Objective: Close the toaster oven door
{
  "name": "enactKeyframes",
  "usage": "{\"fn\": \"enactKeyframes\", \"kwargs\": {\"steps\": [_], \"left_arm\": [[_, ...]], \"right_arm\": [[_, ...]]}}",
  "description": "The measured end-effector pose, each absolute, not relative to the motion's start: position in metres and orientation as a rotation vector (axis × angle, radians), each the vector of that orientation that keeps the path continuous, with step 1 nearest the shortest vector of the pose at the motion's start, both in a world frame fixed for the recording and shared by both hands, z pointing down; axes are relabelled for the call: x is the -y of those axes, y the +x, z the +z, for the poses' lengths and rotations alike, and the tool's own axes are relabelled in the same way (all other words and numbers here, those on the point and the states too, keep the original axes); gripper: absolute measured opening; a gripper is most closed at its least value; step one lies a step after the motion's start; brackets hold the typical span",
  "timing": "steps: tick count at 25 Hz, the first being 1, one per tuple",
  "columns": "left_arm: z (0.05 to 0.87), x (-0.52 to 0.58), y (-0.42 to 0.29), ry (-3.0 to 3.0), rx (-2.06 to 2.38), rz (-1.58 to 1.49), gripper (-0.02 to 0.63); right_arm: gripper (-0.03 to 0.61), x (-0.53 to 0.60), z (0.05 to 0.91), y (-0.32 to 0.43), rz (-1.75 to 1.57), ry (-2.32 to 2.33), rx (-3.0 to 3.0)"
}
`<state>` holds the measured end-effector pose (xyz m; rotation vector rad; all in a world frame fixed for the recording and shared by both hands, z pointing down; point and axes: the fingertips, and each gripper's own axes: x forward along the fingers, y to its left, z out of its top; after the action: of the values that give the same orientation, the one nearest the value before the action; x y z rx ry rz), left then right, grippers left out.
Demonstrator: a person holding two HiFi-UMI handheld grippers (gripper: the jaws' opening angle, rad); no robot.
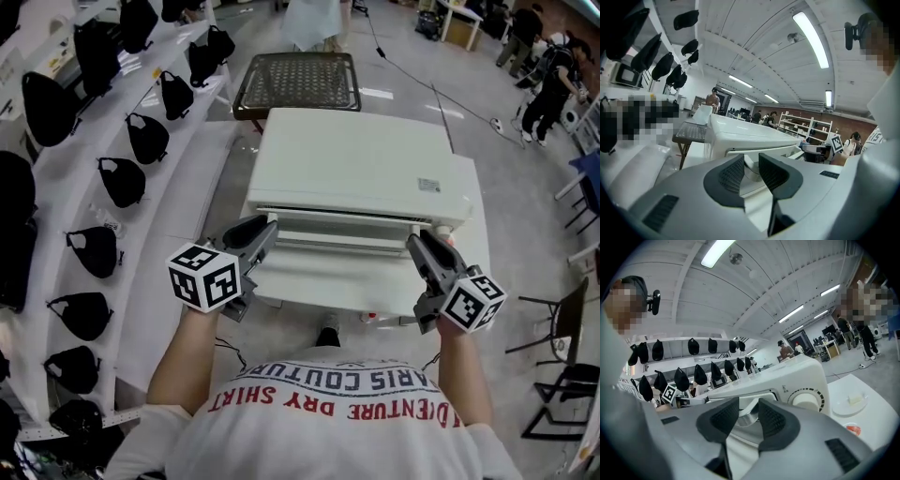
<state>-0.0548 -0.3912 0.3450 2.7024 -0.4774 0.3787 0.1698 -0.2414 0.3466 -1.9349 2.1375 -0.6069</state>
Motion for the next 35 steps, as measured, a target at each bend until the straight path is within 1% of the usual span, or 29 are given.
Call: {"fn": "enactKeyframes", "kwargs": {"steps": [20, 23, 25, 29, 30, 33, 35], "left_arm": [[0.342, 0.399, -0.049, 2.717, 0.415, 0.350, 0.112], [0.339, 0.397, -0.051, 2.722, 0.431, 0.333, 0.112], [0.334, 0.393, -0.054, 2.735, 0.444, 0.318, 0.112], [0.316, 0.380, -0.062, 2.756, 0.451, 0.264, 0.106], [0.313, 0.374, -0.064, 2.766, 0.446, 0.258, 0.093], [0.303, 0.348, -0.068, 2.813, 0.413, 0.257, 0.077], [0.297, 0.329, -0.070, 2.841, 0.385, 0.253, 0.066]], "right_arm": [[0.141, 0.250, 0.344, 0.175, -0.633, -1.946, -2.199], [0.141, 0.249, 0.341, 0.176, -0.586, -1.980, -2.208], [0.113, 0.245, 0.335, 0.177, -0.520, -2.031, -2.213], [0.109, 0.234, 0.316, 0.164, -0.420, -2.032, -2.258], [0.105, 0.231, 0.311, 0.157, -0.396, -2.016, -2.279], [0.059, 0.219, 0.297, 0.131, -0.329, -1.957, -2.345], [0.045, 0.210, 0.290, 0.114, -0.302, -1.913, -2.387]]}}
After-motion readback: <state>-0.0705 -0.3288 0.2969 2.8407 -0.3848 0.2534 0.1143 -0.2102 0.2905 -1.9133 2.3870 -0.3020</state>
